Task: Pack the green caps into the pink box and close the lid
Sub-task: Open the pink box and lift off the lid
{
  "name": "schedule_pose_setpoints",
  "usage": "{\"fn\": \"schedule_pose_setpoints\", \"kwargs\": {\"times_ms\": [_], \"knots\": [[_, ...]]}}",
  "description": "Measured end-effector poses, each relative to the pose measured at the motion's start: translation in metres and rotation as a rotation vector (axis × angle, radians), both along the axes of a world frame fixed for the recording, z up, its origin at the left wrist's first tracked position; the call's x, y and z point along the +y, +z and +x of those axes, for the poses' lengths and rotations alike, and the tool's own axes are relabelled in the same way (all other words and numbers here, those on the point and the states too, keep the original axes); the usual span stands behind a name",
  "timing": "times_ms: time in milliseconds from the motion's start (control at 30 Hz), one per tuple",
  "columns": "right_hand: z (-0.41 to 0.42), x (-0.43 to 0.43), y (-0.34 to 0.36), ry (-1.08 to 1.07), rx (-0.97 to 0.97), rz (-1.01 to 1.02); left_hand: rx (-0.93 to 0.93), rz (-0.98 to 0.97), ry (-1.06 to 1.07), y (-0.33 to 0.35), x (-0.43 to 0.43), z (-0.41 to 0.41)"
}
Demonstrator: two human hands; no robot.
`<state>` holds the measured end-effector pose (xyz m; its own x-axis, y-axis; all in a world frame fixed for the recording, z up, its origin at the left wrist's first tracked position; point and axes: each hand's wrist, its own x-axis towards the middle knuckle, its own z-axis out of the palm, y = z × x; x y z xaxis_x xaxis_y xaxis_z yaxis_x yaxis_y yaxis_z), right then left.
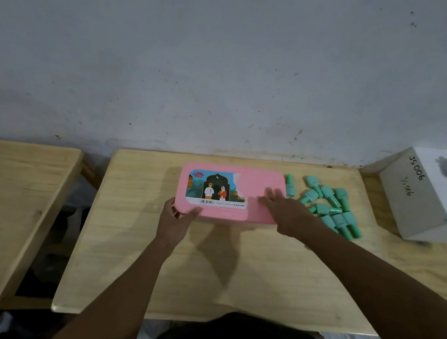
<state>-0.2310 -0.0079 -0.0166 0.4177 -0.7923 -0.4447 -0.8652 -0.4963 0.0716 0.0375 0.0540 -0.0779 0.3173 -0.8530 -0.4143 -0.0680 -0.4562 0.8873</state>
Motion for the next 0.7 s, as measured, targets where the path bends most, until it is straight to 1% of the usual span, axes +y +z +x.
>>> {"fn": "schedule_pose_setpoints", "kwargs": {"times_ms": [267,400,533,700], "knots": [[0.0,-0.019,0.019,0.013,-0.005,0.182,0.08,-0.035,0.05,-0.006,0.003,0.001],[0.002,-0.028,0.034,0.017,0.04,0.242,0.107,-0.074,0.056,-0.009,0.009,-0.005],[0.005,-0.032,0.042,0.022,0.077,0.265,0.178,-0.092,0.078,-0.015,0.014,-0.019],[0.004,-0.027,0.036,-0.009,0.021,0.258,0.143,-0.121,0.159,-0.013,0.013,-0.048]]}}
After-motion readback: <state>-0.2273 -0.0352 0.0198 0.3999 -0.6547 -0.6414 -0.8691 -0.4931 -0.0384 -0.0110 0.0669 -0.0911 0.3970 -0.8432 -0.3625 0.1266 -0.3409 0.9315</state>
